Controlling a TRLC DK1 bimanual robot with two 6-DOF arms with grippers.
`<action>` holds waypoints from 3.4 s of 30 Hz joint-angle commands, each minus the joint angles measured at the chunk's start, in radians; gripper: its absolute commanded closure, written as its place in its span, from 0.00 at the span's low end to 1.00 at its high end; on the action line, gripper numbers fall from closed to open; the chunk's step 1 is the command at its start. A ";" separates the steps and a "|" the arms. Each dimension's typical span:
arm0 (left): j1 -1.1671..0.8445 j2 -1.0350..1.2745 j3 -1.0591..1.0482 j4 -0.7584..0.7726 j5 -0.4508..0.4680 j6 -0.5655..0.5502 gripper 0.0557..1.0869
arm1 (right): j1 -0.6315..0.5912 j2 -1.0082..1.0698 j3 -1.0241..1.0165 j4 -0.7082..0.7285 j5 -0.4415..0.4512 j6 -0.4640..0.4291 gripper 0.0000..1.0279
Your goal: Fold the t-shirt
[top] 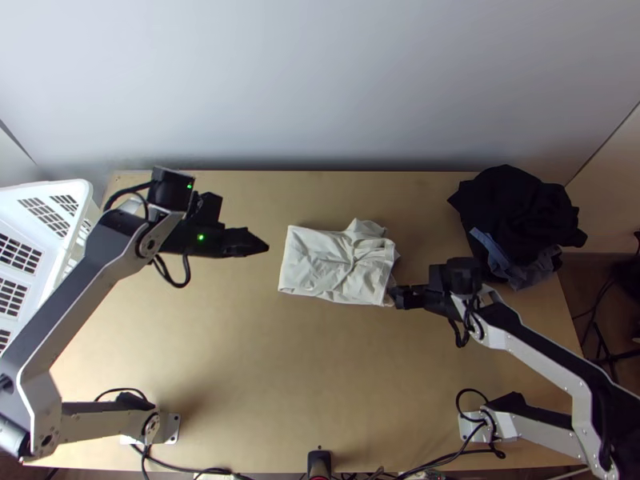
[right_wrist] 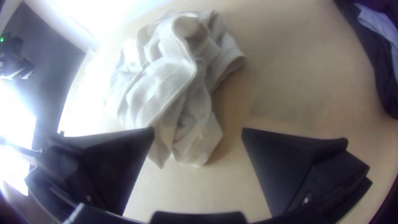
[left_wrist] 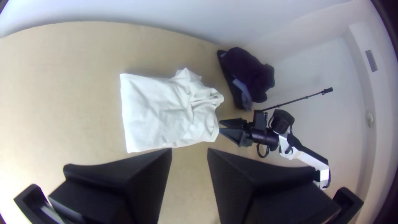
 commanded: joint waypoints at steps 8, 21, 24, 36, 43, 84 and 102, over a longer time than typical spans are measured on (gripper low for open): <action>0.023 -0.136 -0.097 0.016 -0.057 -0.052 0.54 | 0.030 0.215 0.091 0.085 -0.102 0.100 0.05; 0.045 -0.161 -0.183 0.055 -0.081 0.009 0.54 | 0.130 0.414 0.320 0.090 -0.118 0.145 0.05; 0.072 -0.185 -0.223 0.055 -0.085 0.035 0.54 | 0.150 0.445 0.363 0.088 -0.118 0.142 0.05; 0.223 -0.336 -0.352 0.047 -0.081 0.076 0.54 | 0.190 0.534 0.510 -0.016 -0.099 0.004 0.97; 0.310 -0.392 -0.413 0.016 -0.077 0.109 0.54 | 0.098 0.386 0.472 -0.004 -0.001 -0.019 0.97; 0.414 -0.521 -0.658 0.006 -0.062 0.236 0.42 | -0.588 0.340 0.941 -0.205 0.224 -0.299 0.97; 0.473 -0.558 -0.686 -0.045 -0.055 0.331 0.42 | -0.763 0.322 0.539 -0.074 0.223 -0.433 0.97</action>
